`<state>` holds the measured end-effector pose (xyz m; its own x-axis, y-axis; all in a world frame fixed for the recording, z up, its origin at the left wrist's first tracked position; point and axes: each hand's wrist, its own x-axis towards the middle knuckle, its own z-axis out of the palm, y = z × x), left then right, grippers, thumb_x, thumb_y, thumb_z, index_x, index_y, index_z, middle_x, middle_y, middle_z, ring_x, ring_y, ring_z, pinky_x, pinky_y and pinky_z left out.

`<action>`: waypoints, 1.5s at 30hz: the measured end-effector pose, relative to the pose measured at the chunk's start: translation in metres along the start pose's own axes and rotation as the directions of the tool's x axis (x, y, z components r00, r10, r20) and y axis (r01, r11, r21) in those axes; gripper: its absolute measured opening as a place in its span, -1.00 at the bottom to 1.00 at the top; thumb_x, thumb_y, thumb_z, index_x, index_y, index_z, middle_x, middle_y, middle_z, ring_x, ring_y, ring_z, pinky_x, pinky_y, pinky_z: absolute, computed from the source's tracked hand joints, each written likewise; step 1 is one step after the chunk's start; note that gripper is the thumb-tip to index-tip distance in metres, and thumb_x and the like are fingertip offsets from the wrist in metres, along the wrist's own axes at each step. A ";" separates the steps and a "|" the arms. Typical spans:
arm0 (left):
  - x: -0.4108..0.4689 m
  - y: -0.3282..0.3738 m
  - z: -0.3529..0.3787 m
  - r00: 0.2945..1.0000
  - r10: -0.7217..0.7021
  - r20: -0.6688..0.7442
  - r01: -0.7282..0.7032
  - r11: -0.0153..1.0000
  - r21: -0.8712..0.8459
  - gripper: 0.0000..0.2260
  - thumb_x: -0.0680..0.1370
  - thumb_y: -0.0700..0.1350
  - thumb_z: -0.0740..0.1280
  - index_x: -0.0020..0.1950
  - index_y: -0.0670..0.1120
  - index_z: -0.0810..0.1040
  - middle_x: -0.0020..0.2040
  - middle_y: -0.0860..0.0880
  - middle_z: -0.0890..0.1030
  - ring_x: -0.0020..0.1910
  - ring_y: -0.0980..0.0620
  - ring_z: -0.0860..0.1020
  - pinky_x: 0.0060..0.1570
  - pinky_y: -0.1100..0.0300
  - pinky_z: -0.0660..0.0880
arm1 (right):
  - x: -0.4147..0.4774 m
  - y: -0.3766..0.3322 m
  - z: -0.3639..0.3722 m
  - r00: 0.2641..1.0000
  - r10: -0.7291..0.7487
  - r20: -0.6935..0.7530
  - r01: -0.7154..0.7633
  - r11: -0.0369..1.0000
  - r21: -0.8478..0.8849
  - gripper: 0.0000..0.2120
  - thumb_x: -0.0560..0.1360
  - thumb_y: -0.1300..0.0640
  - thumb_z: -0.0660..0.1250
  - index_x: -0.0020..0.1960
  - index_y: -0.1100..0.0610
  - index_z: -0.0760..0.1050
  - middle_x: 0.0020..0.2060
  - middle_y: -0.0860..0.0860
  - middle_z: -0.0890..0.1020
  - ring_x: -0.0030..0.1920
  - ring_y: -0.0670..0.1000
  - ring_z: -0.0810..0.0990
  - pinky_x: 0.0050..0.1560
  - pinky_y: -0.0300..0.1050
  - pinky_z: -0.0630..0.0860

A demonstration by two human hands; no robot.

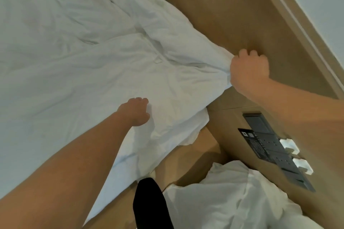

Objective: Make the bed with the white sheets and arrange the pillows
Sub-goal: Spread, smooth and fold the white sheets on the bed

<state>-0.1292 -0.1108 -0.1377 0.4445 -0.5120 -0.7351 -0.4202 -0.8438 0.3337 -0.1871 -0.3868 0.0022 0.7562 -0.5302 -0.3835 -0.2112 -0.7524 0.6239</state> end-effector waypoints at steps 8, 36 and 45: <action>-0.053 -0.080 0.042 0.991 -0.133 -0.033 0.130 0.988 -0.082 -0.46 0.60 -0.03 0.20 0.56 -0.04 0.13 0.56 -0.05 0.17 0.54 -0.07 0.10 0.43 -0.06 0.23 | -0.045 -0.127 0.045 0.939 -0.345 0.006 0.340 0.928 0.154 -0.28 0.62 0.00 0.11 0.57 -0.07 -0.31 0.57 0.06 -0.23 0.56 0.20 -0.20 0.49 0.29 -0.02; -0.242 -0.486 0.335 0.766 -0.509 -0.393 0.607 0.773 0.183 -0.26 0.46 -0.27 0.38 0.56 -0.23 0.09 0.48 -0.46 0.10 0.41 -0.52 0.16 0.23 -0.40 0.25 | -0.221 -0.545 0.074 0.613 -0.779 -0.133 0.781 0.623 -0.044 -0.03 0.55 -0.01 0.27 0.51 0.02 -0.49 0.53 0.23 -0.30 0.54 0.35 -0.17 0.39 0.42 0.12; -0.280 -0.528 0.348 0.875 -0.352 -0.331 0.436 0.872 0.224 -0.52 0.00 -0.45 0.54 -0.11 -0.44 0.58 -0.25 -0.43 0.58 -0.57 -0.21 0.52 -0.63 0.04 0.46 | -0.265 -0.619 0.021 0.632 -0.752 -0.190 0.762 0.647 -0.027 -0.51 0.58 0.30 0.11 0.50 0.08 0.23 0.23 0.16 0.48 0.06 0.24 0.59 -0.11 0.04 0.51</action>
<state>-0.3067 0.5339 -0.3136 0.7988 -0.2039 -0.5660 -0.3498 -0.9229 -0.1612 -0.2698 0.2112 -0.2972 0.7541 0.3050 -0.5816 0.4561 -0.8804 0.1297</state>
